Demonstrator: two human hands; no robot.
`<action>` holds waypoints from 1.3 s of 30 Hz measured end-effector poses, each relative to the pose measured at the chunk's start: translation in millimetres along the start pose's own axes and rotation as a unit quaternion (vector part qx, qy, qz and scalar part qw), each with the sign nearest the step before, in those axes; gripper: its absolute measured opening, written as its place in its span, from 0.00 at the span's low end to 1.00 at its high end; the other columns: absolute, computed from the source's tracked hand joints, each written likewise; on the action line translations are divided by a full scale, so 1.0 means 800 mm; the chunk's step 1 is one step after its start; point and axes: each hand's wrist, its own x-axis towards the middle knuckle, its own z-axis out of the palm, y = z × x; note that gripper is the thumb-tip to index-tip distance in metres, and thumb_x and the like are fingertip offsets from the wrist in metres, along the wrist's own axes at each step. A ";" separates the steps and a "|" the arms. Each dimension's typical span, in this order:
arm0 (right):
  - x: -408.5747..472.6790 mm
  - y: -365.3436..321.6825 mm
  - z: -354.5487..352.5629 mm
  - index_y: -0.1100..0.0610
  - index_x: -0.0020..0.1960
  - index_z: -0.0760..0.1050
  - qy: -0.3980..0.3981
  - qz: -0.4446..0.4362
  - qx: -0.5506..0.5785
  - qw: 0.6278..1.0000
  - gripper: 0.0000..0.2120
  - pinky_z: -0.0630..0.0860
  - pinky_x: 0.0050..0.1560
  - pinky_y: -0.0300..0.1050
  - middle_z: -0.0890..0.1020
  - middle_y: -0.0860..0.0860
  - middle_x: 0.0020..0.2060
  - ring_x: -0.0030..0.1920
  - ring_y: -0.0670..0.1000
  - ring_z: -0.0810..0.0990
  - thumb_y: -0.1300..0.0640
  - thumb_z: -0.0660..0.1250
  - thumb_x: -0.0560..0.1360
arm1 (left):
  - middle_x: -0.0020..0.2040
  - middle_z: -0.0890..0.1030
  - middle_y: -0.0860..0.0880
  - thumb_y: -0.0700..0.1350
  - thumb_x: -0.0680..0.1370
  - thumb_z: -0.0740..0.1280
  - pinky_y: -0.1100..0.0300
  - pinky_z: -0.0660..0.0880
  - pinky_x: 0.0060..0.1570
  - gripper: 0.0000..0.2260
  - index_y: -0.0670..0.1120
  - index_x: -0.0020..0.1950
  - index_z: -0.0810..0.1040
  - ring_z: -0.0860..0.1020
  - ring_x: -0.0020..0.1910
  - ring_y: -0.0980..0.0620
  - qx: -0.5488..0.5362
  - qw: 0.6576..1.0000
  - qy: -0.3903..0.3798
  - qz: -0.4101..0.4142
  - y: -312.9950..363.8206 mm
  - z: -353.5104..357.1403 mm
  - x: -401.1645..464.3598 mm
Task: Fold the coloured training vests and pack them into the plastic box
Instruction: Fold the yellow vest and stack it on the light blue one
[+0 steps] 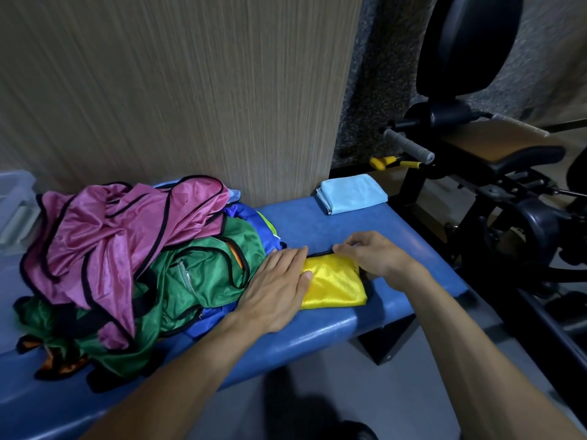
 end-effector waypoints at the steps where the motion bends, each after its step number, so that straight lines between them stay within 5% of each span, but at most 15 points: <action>1: 0.000 0.001 -0.001 0.58 0.46 0.79 -0.002 0.004 0.012 1.000 0.13 0.71 0.39 0.47 0.76 0.53 0.39 0.40 0.51 0.75 0.47 0.71 0.78 | 0.74 0.68 0.49 0.57 0.84 0.42 0.55 0.57 0.77 0.30 0.43 0.80 0.60 0.65 0.72 0.50 -0.002 1.000 0.001 0.000 0.000 -0.001 -0.001; 11: 0.019 0.023 0.006 0.60 0.39 0.78 0.080 0.026 0.050 0.995 0.16 0.73 0.36 0.46 0.73 0.51 0.28 0.33 0.51 0.74 0.49 0.76 0.74 | 0.71 0.71 0.48 0.56 0.84 0.45 0.54 0.60 0.75 0.28 0.42 0.79 0.62 0.67 0.68 0.48 0.007 1.000 0.015 0.010 -0.001 0.000 0.000; 16: -0.009 0.009 -0.007 0.67 0.60 0.77 0.032 0.096 0.154 0.983 0.30 0.82 0.38 0.44 0.83 0.63 0.53 0.53 0.59 0.84 0.40 0.71 0.77 | 0.71 0.71 0.48 0.56 0.84 0.46 0.54 0.60 0.75 0.28 0.42 0.80 0.62 0.67 0.68 0.49 0.008 1.000 0.018 0.010 -0.001 0.003 0.000; 19: -0.033 0.002 -0.006 0.60 0.54 0.78 -0.029 0.102 0.157 0.982 0.22 0.81 0.41 0.44 0.85 0.55 0.50 0.48 0.52 0.85 0.41 0.73 0.75 | 0.70 0.71 0.48 0.56 0.84 0.46 0.54 0.61 0.74 0.28 0.42 0.79 0.62 0.68 0.67 0.49 0.008 1.000 0.021 0.009 0.000 0.003 0.001; 24: -0.022 0.017 0.023 0.57 0.57 0.74 0.109 0.079 0.127 0.983 0.19 0.73 0.40 0.44 0.78 0.51 0.47 0.44 0.50 0.77 0.46 0.75 0.75 | 0.71 0.71 0.49 0.57 0.83 0.44 0.54 0.59 0.74 0.30 0.43 0.80 0.61 0.67 0.67 0.49 -0.006 1.000 0.012 -0.004 0.003 0.000 0.001; 28: -0.014 0.018 0.016 0.53 0.59 0.73 0.120 0.025 0.123 0.985 0.14 0.71 0.40 0.44 0.78 0.51 0.50 0.45 0.50 0.76 0.50 0.72 0.78 | 0.65 0.73 0.51 0.60 0.80 0.36 0.53 0.62 0.69 0.35 0.45 0.80 0.61 0.69 0.61 0.48 0.014 0.999 -0.027 -0.023 0.010 -0.014 0.015; 30: -0.012 0.018 0.003 0.51 0.59 0.72 0.107 -0.006 0.099 0.989 0.12 0.72 0.42 0.45 0.78 0.53 0.48 0.44 0.51 0.76 0.49 0.70 0.79 | 0.61 0.72 0.51 0.58 0.80 0.37 0.53 0.62 0.67 0.32 0.48 0.77 0.66 0.69 0.59 0.48 0.011 0.997 -0.065 -0.050 0.014 -0.020 0.026; 32: -0.007 0.019 -0.010 0.49 0.59 0.72 0.092 -0.018 0.099 0.991 0.11 0.72 0.45 0.47 0.79 0.55 0.49 0.46 0.51 0.76 0.49 0.69 0.80 | 0.54 0.71 0.51 0.54 0.84 0.45 0.51 0.63 0.66 0.20 0.49 0.62 0.73 0.69 0.56 0.49 -0.006 0.992 -0.097 -0.082 0.016 -0.022 0.036; 35: 0.004 0.022 -0.025 0.49 0.58 0.73 0.093 -0.019 0.119 0.988 0.08 0.72 0.46 0.48 0.79 0.59 0.53 0.46 0.51 0.75 0.50 0.68 0.80 | 0.48 0.69 0.51 0.49 0.85 0.50 0.51 0.63 0.64 0.11 0.49 0.47 0.68 0.68 0.54 0.48 -0.032 0.987 -0.128 -0.094 0.022 -0.027 0.054; 39: 0.032 0.023 -0.045 0.52 0.59 0.74 0.135 -0.018 0.142 0.980 0.08 0.69 0.42 0.46 0.74 0.53 0.45 0.42 0.48 0.72 0.55 0.67 0.80 | 0.50 0.70 0.48 0.46 0.85 0.54 0.53 0.67 0.59 0.11 0.45 0.48 0.71 0.72 0.56 0.46 -0.176 0.963 -0.162 -0.124 0.023 -0.031 0.098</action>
